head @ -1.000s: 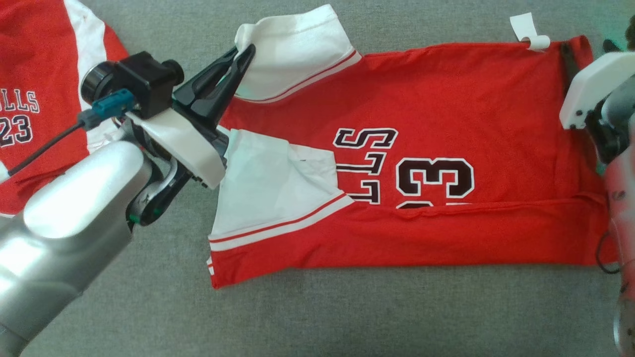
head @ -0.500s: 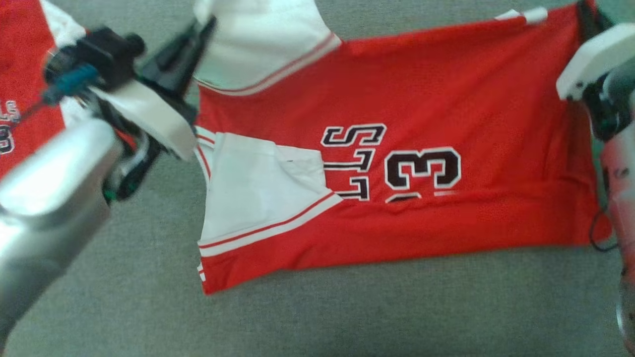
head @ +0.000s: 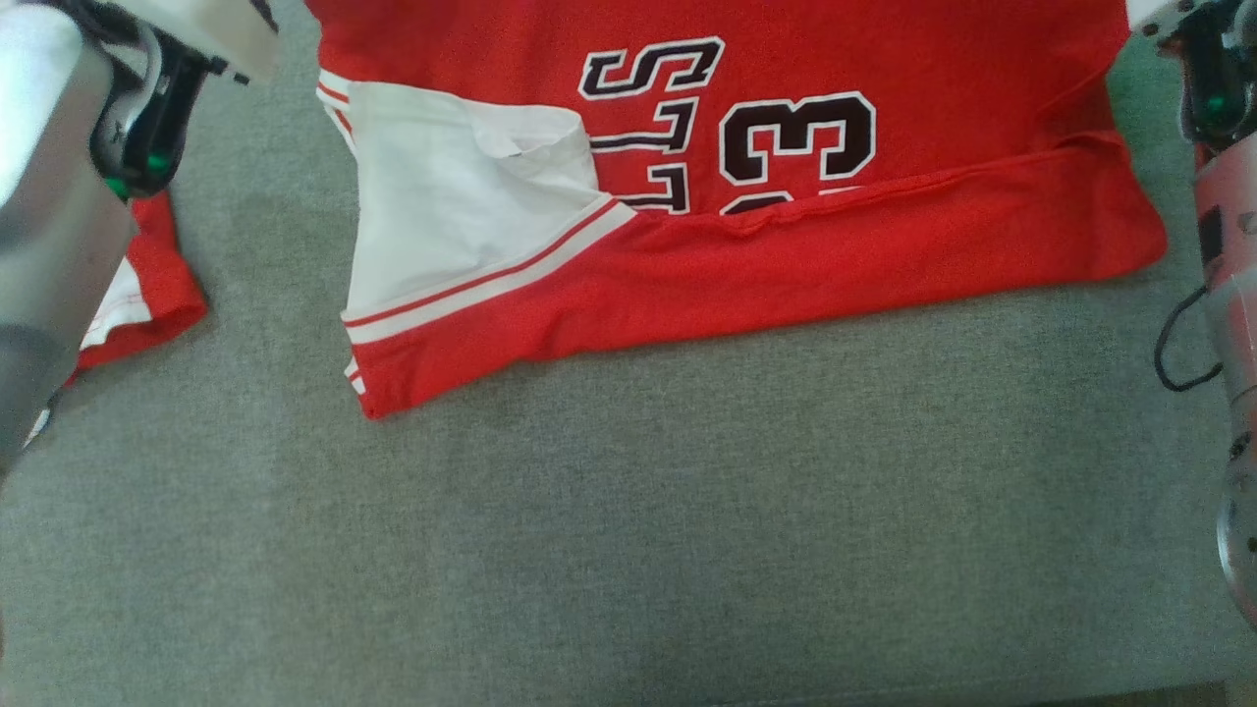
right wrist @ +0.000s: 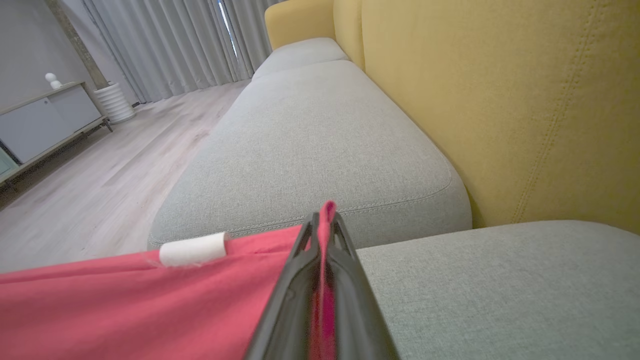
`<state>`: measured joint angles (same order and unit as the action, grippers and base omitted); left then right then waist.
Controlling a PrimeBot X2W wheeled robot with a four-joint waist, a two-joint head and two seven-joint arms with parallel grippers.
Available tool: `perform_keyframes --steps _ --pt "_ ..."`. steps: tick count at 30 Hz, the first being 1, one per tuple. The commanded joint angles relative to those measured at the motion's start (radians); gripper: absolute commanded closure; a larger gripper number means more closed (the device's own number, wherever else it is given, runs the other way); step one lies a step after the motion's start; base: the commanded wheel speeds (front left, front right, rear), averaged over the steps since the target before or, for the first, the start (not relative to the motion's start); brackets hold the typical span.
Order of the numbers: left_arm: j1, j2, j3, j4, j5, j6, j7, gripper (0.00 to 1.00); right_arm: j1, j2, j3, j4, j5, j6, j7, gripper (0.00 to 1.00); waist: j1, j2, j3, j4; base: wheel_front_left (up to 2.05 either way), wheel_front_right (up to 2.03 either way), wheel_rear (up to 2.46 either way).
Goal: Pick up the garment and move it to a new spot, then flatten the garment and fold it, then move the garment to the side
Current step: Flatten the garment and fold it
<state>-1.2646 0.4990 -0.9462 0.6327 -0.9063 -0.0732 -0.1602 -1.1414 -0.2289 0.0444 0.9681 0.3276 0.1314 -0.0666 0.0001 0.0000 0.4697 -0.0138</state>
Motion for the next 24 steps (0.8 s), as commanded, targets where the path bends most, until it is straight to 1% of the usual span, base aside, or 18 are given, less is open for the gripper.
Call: perform_keyframes --steps 1,6,10,14,19,21,22,23,24 --pt "-0.055 0.029 0.04 0.01 0.001 -0.009 -0.015 1.0 -0.024 0.012 0.008 -0.019 0.02 -0.001 -0.014 1.0 -0.0001 0.0 -0.002 -0.001 0.0 0.0 0.0" --pt "-0.035 -0.002 0.009 0.053 0.01 -0.032 -0.042 1.0 0.007 0.005 0.039 -0.008 0.075 -0.001 -0.024 1.0 -0.0001 0.0 -0.02 0.005 0.0 0.0 0.0" --pt "0.017 -0.001 -0.039 0.043 0.021 -0.046 -0.045 1.0 0.064 -0.014 0.08 -0.022 0.133 -0.001 -0.008 1.0 -0.0001 0.0 -0.05 0.017 0.0 0.0 0.0" --pt "0.087 0.019 -0.071 -0.012 -0.003 -0.053 -0.038 1.0 0.14 -0.052 0.135 -0.059 0.197 -0.001 0.025 1.0 -0.0001 0.0 -0.088 0.034 0.0 0.0 0.0" --pt "0.176 0.066 -0.131 -0.11 -0.014 -0.055 0.006 1.0 0.245 -0.111 0.205 -0.123 0.279 -0.001 0.086 1.0 -0.0001 0.0 -0.138 0.052 0.0 0.0 0.0" --pt "0.208 0.085 -0.145 -0.147 -0.022 -0.055 0.019 1.0 0.283 -0.133 0.229 -0.149 0.31 -0.001 0.115 1.0 -0.0001 0.0 -0.157 0.057 0.0 0.0 0.0" --pt "0.208 0.085 -0.145 -0.147 -0.022 -0.055 0.019 1.0 0.283 -0.133 0.229 -0.149 0.31 -0.001 0.115 1.0 -0.0001 0.0 -0.157 0.057 0.0 0.0 0.0" --pt "0.239 0.101 -0.155 -0.183 -0.028 -0.048 0.03 1.0 0.317 -0.154 0.247 -0.172 0.338 -0.001 0.144 1.0 -0.0001 0.0 -0.172 0.06 0.0 0.0 0.0" --pt "0.239 0.101 -0.155 -0.183 -0.028 -0.048 0.03 1.0 0.317 -0.154 0.247 -0.172 0.338 -0.001 0.144 1.0 -0.0001 0.0 -0.172 0.06 0.0 0.0 0.0"
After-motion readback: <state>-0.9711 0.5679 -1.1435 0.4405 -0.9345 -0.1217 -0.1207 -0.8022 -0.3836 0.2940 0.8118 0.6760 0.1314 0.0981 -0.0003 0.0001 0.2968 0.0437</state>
